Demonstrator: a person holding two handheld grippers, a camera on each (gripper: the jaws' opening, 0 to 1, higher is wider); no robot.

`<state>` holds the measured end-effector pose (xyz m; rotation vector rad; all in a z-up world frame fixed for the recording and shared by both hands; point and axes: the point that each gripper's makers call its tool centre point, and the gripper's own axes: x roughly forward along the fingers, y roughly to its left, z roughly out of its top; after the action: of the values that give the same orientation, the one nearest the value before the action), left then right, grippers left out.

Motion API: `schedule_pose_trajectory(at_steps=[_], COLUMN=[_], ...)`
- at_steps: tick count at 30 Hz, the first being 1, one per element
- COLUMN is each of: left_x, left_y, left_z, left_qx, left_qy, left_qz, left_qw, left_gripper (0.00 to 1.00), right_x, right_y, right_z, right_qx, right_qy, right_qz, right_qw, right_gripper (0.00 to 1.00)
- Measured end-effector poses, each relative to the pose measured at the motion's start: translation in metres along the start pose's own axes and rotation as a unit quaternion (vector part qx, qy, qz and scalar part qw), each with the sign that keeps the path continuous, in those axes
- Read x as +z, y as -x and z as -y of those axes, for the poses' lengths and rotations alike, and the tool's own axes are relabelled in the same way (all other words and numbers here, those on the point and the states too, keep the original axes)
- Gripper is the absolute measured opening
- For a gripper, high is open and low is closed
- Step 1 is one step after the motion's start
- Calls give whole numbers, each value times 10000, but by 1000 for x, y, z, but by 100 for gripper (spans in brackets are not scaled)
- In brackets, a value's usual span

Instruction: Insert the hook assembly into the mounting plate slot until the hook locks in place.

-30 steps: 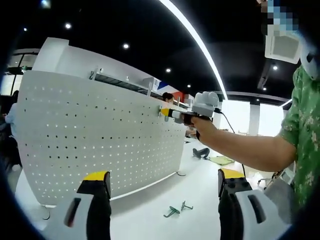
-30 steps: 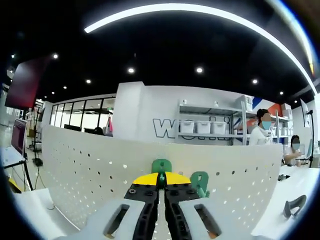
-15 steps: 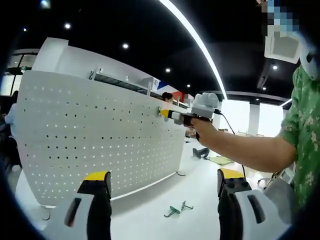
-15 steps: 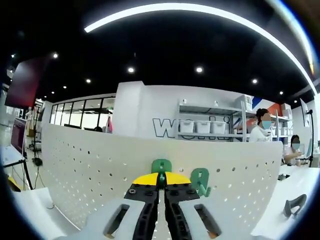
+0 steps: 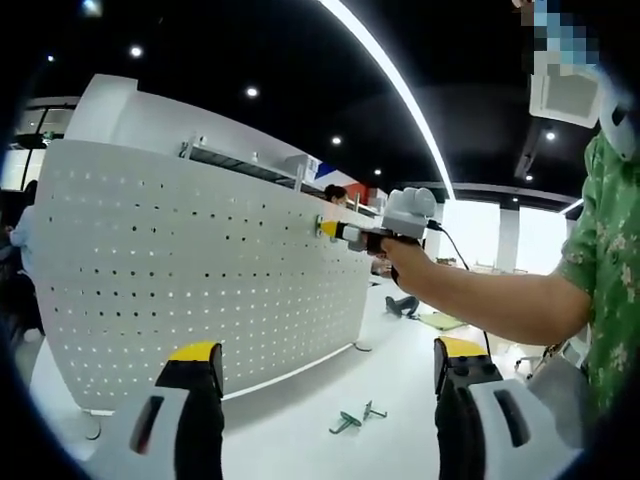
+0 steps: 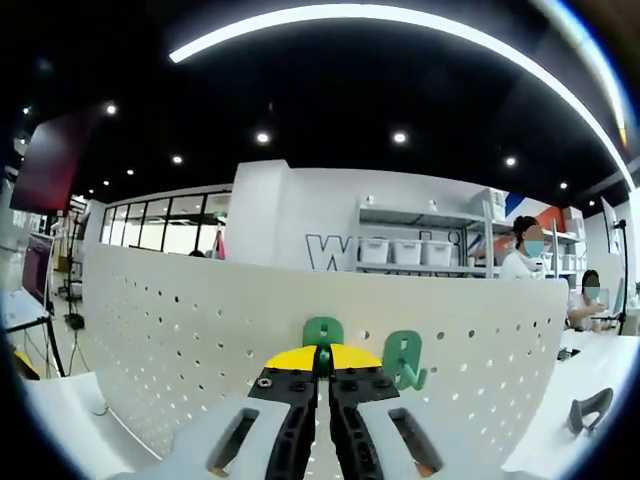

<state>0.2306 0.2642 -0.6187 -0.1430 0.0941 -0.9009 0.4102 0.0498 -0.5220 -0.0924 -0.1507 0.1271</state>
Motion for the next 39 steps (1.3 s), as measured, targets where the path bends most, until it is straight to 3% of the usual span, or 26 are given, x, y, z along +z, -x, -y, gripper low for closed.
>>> schedule_pose_trajectory(at_steps=[26,39], left_x=[-3,-2], left_y=[-2,-2], left_z=[2,1], left_qx=[-39,-48], left_qy=[-2,3], left_qz=[-35,-16], left_qw=[10000,10000], left_gripper=[87,86], right_x=[5,5], right_y=[-3,-5], right_z=[2,-2], right_qx=[43,-269], right_qy=[-21,693], right_qz=[45,-41], right_qw=[10000,9972], right_gripper=[3,5])
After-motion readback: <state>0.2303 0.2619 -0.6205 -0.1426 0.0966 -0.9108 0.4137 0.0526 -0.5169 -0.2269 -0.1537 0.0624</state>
